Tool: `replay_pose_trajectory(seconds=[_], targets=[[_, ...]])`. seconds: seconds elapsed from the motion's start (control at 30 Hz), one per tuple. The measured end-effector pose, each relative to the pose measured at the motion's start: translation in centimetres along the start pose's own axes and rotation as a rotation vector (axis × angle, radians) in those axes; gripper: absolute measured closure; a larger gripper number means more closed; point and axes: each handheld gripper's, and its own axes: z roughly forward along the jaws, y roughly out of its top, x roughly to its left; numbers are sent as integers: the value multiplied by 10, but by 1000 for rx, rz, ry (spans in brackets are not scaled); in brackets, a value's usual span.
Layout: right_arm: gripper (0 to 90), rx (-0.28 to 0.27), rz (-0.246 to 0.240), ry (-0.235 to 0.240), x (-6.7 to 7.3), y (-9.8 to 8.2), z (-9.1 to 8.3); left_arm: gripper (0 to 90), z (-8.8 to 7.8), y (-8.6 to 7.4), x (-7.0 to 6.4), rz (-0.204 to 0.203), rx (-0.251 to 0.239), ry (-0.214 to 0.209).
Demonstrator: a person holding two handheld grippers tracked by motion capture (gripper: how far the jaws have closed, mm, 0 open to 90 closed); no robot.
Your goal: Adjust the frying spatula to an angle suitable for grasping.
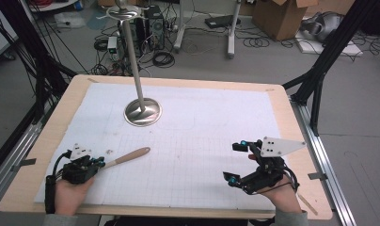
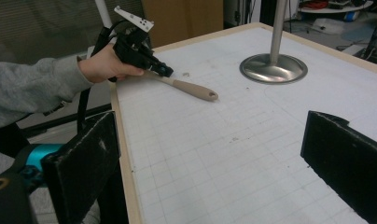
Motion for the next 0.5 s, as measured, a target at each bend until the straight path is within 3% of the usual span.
replay_pose_trajectory(seconds=[0.3, 0.43, 0.5], targets=[[37, -6, -1, 4, -2, 2, 1, 899, -5, -4, -2, 10, 1, 2], [37, -4, -9, 4, -1, 2, 3, 899, -9, 3, -2, 22, -82, -30], [37, -2, -6, 0, -2, 2, 2, 899, -12, 7, -4, 34, -125, -67]])
